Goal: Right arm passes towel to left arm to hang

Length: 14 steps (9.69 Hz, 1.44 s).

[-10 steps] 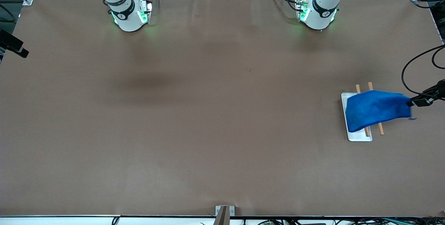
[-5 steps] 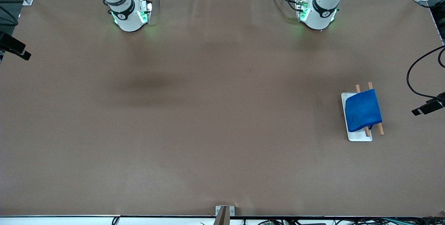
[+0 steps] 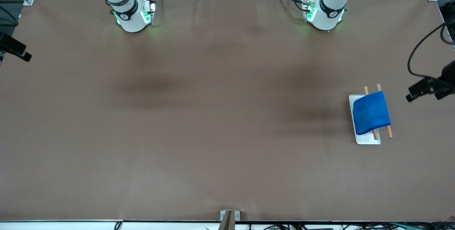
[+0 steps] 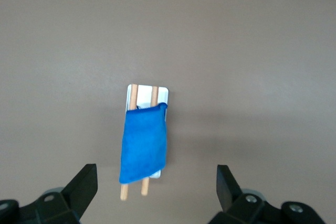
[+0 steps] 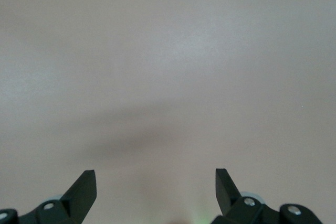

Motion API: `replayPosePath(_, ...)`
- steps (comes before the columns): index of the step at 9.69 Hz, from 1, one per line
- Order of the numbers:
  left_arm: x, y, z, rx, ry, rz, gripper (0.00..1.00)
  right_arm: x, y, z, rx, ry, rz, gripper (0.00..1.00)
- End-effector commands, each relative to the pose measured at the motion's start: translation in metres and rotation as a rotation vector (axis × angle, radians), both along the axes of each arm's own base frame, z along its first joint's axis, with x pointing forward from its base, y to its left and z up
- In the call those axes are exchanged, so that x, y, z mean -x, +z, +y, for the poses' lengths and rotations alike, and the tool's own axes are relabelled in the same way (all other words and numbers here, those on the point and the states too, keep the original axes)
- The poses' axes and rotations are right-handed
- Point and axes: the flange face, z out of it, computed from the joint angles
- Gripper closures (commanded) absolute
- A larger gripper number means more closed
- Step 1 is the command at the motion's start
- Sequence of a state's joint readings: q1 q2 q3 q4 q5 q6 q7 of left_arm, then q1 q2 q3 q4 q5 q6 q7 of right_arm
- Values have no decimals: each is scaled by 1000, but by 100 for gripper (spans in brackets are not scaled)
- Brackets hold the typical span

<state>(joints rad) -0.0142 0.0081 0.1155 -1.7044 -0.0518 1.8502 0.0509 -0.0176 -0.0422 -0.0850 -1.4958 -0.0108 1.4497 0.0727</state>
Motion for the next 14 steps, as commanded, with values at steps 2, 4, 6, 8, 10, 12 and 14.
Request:
replayPosePath(2,14,61,-25,-36,-60,79,0,-1,2,-1,2,9,2,0)
replayPosePath(4,18,79,-30,-38,-66,107,0,-1,2,-1,0,9,4,0)
replayPosePath(6,23,78,-38,-32,-24,132,0,0,3,-2,0,16,2,0)
replayPosePath(8,25,74,-46,-43,-48,143,0,0,3,-1,0,16,8,0)
replayPosePath(10,25,73,-51,-42,-59,147,0,0,2,-2,0,16,10,0)
replayPosePath(12,25,71,-51,-42,-61,150,0,1,2,-3,1,15,10,0)
replayPosePath(14,25,71,-52,-41,-63,150,0,1,2,-3,1,15,10,0)
